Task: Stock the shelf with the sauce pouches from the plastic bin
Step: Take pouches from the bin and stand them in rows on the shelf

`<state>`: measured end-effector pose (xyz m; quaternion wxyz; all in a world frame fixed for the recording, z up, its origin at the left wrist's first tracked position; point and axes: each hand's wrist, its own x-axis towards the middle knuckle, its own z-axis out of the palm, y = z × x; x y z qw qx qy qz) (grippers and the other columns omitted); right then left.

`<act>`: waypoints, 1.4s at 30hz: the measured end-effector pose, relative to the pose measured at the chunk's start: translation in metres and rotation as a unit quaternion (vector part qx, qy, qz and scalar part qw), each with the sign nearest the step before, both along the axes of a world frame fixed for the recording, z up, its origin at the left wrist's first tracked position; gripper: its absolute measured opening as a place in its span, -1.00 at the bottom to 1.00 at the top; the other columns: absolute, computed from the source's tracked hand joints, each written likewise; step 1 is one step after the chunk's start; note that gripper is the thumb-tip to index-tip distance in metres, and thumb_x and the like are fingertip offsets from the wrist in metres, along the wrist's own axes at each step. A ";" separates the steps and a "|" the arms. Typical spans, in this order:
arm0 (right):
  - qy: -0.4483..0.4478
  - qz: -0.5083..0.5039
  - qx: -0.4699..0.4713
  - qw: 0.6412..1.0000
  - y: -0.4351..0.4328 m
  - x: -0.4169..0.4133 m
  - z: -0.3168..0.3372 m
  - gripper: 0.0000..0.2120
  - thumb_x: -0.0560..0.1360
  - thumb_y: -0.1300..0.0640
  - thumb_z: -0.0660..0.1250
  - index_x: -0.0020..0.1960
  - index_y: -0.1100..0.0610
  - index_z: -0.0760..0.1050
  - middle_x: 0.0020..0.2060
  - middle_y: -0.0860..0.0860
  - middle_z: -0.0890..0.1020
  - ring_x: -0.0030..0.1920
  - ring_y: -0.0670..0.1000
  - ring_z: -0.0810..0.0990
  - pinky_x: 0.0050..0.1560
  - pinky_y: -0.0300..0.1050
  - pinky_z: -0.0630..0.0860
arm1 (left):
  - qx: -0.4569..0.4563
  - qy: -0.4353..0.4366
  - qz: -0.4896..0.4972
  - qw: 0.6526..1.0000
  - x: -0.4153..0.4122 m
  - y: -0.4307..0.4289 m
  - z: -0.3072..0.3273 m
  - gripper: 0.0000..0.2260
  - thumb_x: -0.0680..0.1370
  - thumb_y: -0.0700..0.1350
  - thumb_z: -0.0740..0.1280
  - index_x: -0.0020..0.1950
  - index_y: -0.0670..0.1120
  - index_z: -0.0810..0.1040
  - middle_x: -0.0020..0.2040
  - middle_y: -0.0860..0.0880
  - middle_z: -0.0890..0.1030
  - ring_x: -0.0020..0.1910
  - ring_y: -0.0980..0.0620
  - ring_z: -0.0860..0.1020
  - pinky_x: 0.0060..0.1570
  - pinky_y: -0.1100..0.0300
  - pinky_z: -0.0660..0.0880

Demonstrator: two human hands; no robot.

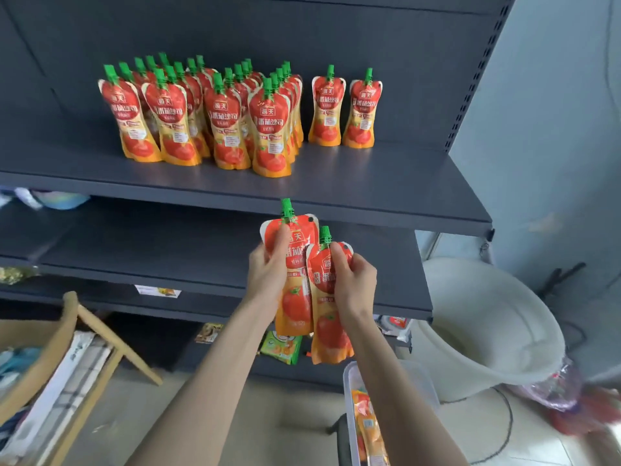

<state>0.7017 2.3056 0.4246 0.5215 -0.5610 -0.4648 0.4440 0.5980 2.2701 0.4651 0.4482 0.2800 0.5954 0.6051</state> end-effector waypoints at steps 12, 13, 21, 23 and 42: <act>0.076 -0.106 0.009 0.991 0.064 -0.049 0.056 -0.63 0.49 -0.08 0.32 -0.30 0.20 0.50 -0.37 0.06 0.61 -0.34 -0.02 0.56 -0.27 -0.05 0.51 | 0.084 0.125 -0.162 0.975 -0.065 0.062 0.015 -0.80 0.35 0.02 0.49 -0.07 0.04 0.58 -0.17 0.12 0.67 -0.13 0.22 0.63 -0.19 0.39 0.50; 0.086 -0.100 0.013 0.991 0.071 -0.049 0.060 -0.62 0.49 -0.08 0.32 -0.28 0.23 0.51 -0.35 0.08 0.62 -0.32 -0.01 0.57 -0.25 -0.04 0.52 | 0.086 0.142 -0.175 0.970 -0.063 0.070 0.018 -0.80 0.33 -0.05 0.53 -0.12 0.06 0.58 -0.21 0.16 0.67 -0.19 0.28 0.62 -0.28 0.47 0.47; 0.109 0.123 0.038 0.986 0.139 -0.014 0.090 -0.75 0.50 0.05 0.36 0.07 0.20 0.57 -0.04 0.14 0.70 -0.02 0.13 0.68 0.05 0.12 0.60 | 0.158 0.139 -0.159 0.964 -0.055 0.161 0.042 -0.72 0.31 -0.13 0.55 -0.05 0.06 0.60 -0.17 0.18 0.66 -0.17 0.28 0.62 -0.21 0.38 0.53; 0.084 0.188 0.025 0.978 0.161 -0.001 0.091 -0.77 0.49 0.13 0.37 0.10 0.20 0.56 0.00 0.15 0.69 0.02 0.16 0.67 0.08 0.13 0.59 | 0.175 0.137 -0.162 0.961 -0.050 0.189 0.050 -0.76 0.33 -0.13 0.54 -0.11 0.10 0.56 -0.20 0.22 0.64 -0.23 0.37 0.59 -0.28 0.47 0.49; -0.005 -0.010 0.140 0.990 0.367 0.007 0.076 -0.87 0.43 0.19 0.43 -0.19 0.01 0.52 -0.26 -0.03 0.64 -0.18 0.02 0.62 -0.10 0.02 0.58 | 0.174 0.181 -0.029 0.968 -0.027 0.383 0.023 -0.78 0.48 -0.14 0.41 0.10 -0.12 0.54 -0.03 0.00 0.62 -0.04 0.07 0.57 0.02 0.13 0.52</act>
